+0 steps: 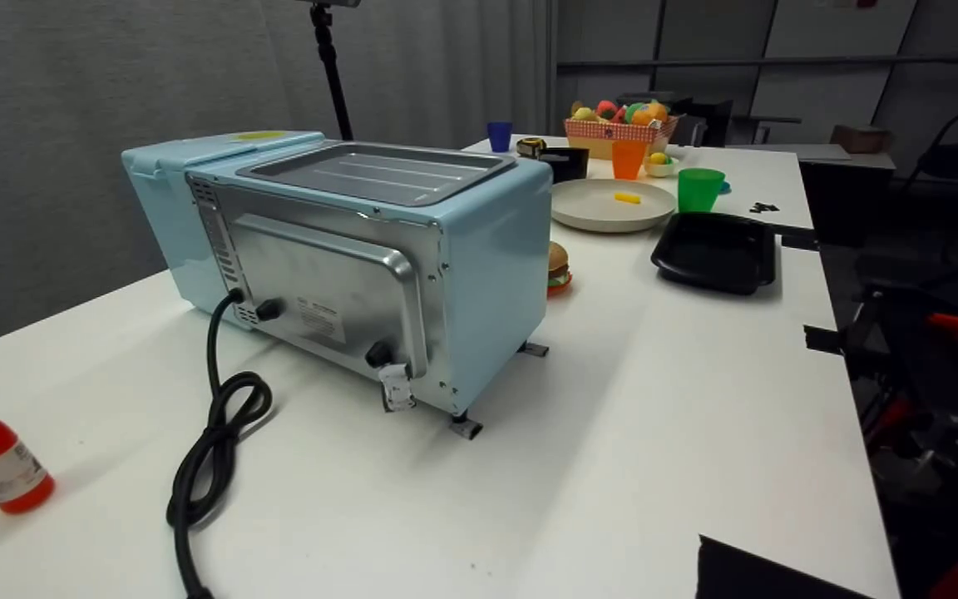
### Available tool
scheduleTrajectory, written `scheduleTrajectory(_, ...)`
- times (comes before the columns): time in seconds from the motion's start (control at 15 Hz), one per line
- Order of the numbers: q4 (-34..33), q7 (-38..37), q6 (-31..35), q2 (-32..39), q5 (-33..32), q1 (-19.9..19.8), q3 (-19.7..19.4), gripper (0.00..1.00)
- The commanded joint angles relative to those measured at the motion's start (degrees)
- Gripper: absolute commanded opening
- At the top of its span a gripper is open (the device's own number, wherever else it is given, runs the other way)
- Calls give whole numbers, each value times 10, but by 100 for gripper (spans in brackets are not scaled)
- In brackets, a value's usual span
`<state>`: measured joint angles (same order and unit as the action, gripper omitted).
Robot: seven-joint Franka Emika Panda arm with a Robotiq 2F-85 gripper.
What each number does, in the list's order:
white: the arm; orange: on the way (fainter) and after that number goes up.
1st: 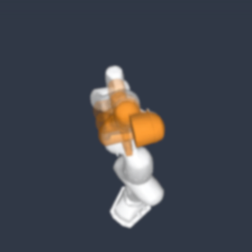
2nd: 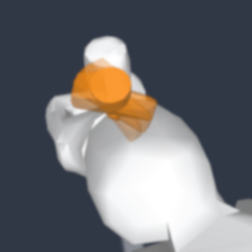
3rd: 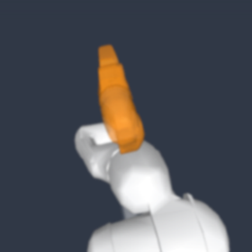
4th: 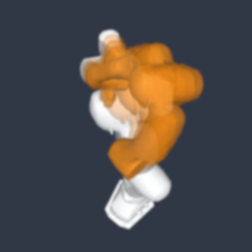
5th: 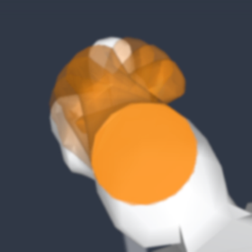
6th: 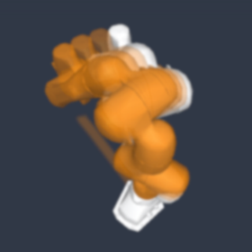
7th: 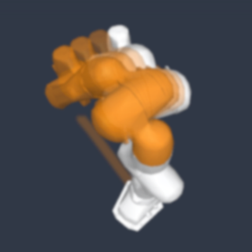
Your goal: Remove the yellow object from the plate and put it in the green cup.
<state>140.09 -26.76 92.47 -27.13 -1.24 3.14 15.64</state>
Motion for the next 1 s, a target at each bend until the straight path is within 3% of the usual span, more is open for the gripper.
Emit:
scheduleTrajectory(0.0, -2, -10, 44, 49, -32, -24, -30, 100)
scheduleTrajectory(0.53, -27, -16, 124, 161, -93, -79, -118, 100)
scheduleTrajectory(0.93, -44, -30, 224, 194, -95, -109, -179, 100)
